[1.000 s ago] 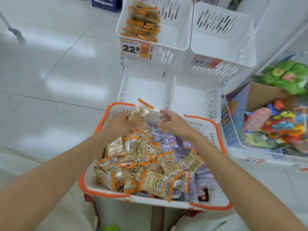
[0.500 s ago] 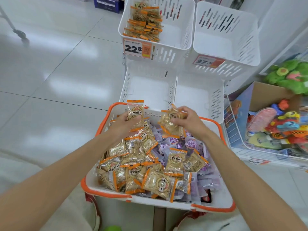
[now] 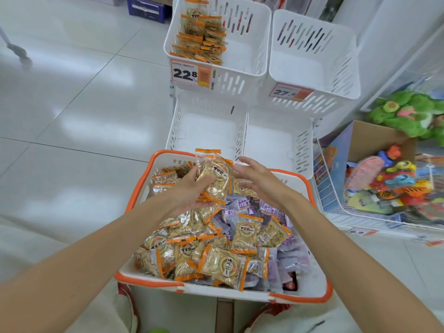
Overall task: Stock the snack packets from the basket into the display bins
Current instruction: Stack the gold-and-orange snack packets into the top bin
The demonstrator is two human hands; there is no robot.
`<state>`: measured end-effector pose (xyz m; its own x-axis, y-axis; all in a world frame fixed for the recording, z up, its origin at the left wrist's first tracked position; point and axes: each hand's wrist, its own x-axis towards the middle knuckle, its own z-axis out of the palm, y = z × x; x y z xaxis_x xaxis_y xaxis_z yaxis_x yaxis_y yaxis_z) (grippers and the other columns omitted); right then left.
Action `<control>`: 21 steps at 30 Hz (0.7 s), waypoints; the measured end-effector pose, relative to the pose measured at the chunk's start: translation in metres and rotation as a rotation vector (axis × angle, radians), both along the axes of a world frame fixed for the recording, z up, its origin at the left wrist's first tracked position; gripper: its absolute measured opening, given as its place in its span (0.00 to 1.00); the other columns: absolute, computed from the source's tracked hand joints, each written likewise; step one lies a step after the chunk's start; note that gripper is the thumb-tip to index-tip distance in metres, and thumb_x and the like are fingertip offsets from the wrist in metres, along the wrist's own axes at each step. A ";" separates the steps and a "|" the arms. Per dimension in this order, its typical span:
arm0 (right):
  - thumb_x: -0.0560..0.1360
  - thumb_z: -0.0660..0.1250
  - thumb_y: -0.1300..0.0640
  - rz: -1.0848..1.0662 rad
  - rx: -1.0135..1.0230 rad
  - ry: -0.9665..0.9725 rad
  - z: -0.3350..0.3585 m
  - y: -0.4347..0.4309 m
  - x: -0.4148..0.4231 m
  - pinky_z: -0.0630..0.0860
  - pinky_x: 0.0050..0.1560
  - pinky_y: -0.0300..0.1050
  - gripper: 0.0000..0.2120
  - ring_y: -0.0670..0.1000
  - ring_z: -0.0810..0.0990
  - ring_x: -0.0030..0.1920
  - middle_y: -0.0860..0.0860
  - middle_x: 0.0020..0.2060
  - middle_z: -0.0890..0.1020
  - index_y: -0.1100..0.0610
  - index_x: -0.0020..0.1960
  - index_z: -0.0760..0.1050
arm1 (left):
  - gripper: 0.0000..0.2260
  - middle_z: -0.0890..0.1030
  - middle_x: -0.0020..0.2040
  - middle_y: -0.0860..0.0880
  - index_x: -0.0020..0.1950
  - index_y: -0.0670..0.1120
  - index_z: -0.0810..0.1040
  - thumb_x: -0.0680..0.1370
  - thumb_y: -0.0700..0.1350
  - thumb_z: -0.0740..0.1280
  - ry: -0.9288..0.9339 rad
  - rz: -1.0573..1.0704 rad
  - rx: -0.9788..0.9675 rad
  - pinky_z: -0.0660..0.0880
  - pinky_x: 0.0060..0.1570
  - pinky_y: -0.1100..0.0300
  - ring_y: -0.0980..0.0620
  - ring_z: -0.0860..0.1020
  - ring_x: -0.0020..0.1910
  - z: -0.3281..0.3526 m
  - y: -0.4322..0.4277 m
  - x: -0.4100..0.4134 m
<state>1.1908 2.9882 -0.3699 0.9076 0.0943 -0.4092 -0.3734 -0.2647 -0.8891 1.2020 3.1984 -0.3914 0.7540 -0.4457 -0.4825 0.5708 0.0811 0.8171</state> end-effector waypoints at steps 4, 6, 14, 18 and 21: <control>0.72 0.75 0.50 0.072 -0.091 -0.059 0.016 0.021 0.021 0.76 0.56 0.46 0.32 0.52 0.78 0.59 0.55 0.65 0.76 0.50 0.72 0.65 | 0.32 0.74 0.68 0.47 0.77 0.53 0.57 0.78 0.46 0.70 -0.034 -0.034 -0.043 0.81 0.52 0.52 0.48 0.78 0.62 0.011 -0.008 0.005; 0.72 0.76 0.58 0.032 -0.052 -0.127 0.027 0.021 0.030 0.79 0.55 0.48 0.27 0.54 0.79 0.59 0.57 0.63 0.77 0.52 0.68 0.71 | 0.29 0.79 0.62 0.47 0.75 0.50 0.61 0.77 0.43 0.70 -0.092 -0.083 -0.025 0.80 0.55 0.51 0.49 0.80 0.58 0.021 -0.005 0.014; 0.73 0.74 0.58 0.076 0.051 -0.215 0.088 0.013 0.078 0.77 0.36 0.39 0.18 0.47 0.79 0.40 0.50 0.47 0.81 0.57 0.61 0.75 | 0.24 0.79 0.61 0.45 0.70 0.50 0.68 0.77 0.40 0.71 -0.322 -0.374 0.075 0.81 0.48 0.54 0.49 0.82 0.55 0.088 0.001 0.080; 0.72 0.75 0.60 0.079 0.071 -0.185 0.130 0.007 0.119 0.80 0.44 0.45 0.24 0.51 0.83 0.47 0.51 0.52 0.82 0.55 0.65 0.72 | 0.15 0.82 0.52 0.46 0.62 0.44 0.75 0.77 0.42 0.71 -0.567 -0.437 0.304 0.80 0.42 0.62 0.52 0.83 0.46 0.127 -0.007 0.129; 0.71 0.74 0.65 0.166 0.077 -0.131 0.172 -0.003 0.157 0.81 0.54 0.51 0.28 0.56 0.84 0.55 0.53 0.55 0.83 0.52 0.67 0.68 | 0.12 0.82 0.49 0.49 0.57 0.47 0.75 0.76 0.43 0.73 -0.704 -0.464 0.393 0.79 0.41 0.63 0.54 0.82 0.44 0.156 -0.012 0.174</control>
